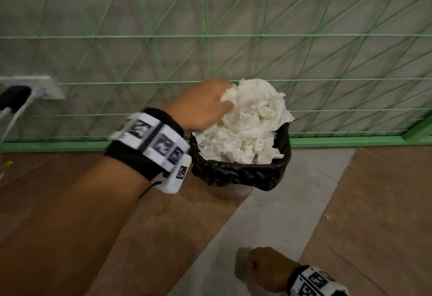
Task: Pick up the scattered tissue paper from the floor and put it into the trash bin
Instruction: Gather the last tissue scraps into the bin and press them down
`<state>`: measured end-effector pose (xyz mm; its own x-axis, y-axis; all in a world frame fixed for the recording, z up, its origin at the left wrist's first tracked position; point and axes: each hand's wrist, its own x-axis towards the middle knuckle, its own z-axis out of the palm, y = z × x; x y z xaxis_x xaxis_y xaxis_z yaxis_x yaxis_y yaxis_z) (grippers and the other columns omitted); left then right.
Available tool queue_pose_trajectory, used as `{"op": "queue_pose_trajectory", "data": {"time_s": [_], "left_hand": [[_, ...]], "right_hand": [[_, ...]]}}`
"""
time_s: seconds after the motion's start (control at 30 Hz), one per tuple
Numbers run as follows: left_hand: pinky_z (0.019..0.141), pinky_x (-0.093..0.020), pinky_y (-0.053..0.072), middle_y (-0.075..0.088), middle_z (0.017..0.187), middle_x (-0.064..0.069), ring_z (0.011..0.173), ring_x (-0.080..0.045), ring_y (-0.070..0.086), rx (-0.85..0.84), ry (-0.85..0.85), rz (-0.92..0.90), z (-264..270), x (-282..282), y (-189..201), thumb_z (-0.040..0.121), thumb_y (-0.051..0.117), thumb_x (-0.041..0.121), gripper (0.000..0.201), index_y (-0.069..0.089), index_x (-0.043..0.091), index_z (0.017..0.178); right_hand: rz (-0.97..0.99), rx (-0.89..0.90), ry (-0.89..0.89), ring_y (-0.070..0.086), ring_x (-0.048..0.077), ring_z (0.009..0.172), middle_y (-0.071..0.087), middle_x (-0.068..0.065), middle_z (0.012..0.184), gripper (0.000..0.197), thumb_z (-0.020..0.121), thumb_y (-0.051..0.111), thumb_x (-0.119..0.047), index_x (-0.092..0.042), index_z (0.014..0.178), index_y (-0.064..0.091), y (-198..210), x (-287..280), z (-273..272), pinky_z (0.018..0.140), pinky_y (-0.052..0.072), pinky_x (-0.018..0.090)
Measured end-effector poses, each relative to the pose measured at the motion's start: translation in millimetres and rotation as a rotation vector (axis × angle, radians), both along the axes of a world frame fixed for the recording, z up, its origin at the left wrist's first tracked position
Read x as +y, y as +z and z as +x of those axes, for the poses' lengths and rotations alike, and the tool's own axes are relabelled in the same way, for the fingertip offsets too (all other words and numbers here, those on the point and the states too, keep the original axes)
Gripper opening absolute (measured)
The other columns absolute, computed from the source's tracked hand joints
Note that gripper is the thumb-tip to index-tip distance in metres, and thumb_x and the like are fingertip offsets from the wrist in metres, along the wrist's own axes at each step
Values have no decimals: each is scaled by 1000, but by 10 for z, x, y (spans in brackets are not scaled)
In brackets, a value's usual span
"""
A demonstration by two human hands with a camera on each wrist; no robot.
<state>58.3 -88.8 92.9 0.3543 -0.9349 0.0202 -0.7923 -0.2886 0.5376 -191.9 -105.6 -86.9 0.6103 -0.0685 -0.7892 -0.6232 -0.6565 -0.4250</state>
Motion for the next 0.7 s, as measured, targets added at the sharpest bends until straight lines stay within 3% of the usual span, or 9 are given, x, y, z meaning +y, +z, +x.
{"op": "queue_pose_trajectory", "data": {"time_s": [0.03, 0.1, 0.2, 0.3, 0.37, 0.5, 0.57, 0.63, 0.7], "left_hand": [[85, -37, 44, 55, 101, -2, 94, -22, 57, -106, -58, 112, -72, -86, -71, 95, 43, 31, 21, 52, 14, 102], [99, -50, 35, 48, 112, -7, 111, -33, 50, -244, -99, 339, -203, -201, -236, 97, 38, 31, 23, 47, 14, 109], [106, -54, 26, 38, 136, -11, 128, -36, 36, -233, -68, 542, -316, -282, -474, 98, 36, 33, 40, 38, 11, 131], [110, -53, 20, 21, 154, -6, 141, -36, 20, -150, 5, 595, -363, -329, -482, 93, 39, 44, 63, 20, 21, 148], [114, -55, 14, 14, 158, -2, 146, -35, 14, -62, 57, 563, -333, -311, -296, 89, 45, 53, 73, 14, 29, 150], [111, -57, 24, 36, 135, 8, 125, -25, 45, 39, 60, 394, -234, -166, 105, 65, 51, 60, 60, 37, 52, 123], [110, -52, 30, 37, 135, 13, 125, -19, 44, 134, 63, 306, -198, -44, 226, 62, 53, 55, 60, 42, 54, 122], [105, -39, 37, 42, 134, 11, 121, -14, 46, 246, 120, 140, -174, 81, 286, 74, 60, 40, 54, 47, 46, 127], [94, -32, 40, 53, 125, 7, 113, -13, 51, 346, 341, -90, -155, 221, 218, 84, 59, 22, 40, 56, 30, 123]], "right_hand": [[-10, 28, 3, 56, 20, 118, 59, 7, 130, 22, 99, 42, -21, -18, 102, 64, 9, 13, -41, 91, 40, 20], [-21, 30, -9, 42, 23, 136, 44, 8, 149, 40, 101, 39, -25, -12, 138, 48, -43, 39, -131, 111, 28, 27], [-14, 3, -48, 30, 19, 144, 30, 7, 156, 45, 104, 33, -26, -15, 148, 32, -96, 70, -196, 118, 15, 26], [-1, 15, -38, 41, 26, 137, 41, 15, 149, 43, 101, 39, -21, -8, 141, 42, -50, 29, -206, 116, 27, 32], [-26, 8, 31, 49, 32, 128, 50, 20, 139, 37, 98, 41, -17, -1, 130, 51, 27, -6, -189, 106, 37, 33], [-65, 25, 86, 61, 36, 105, 61, 27, 117, 25, 93, 46, -11, 8, 101, 61, 100, -88, -134, 77, 43, 30], [-84, 9, 61, 57, 29, 74, 62, 22, 89, 23, 91, 46, -10, -2, 72, 54, 156, -150, -122, 61, 40, 25], [-106, -102, -129, 46, 23, 57, 50, 10, 66, 22, 88, 46, -10, -7, 66, 45, 198, -239, -99, 55, 38, 30], [-35, -351, -576, 57, 32, 59, 59, 14, 70, 6, 82, 46, -10, -8, 79, 50, 345, -289, -49, 56, 49, 37]]}}
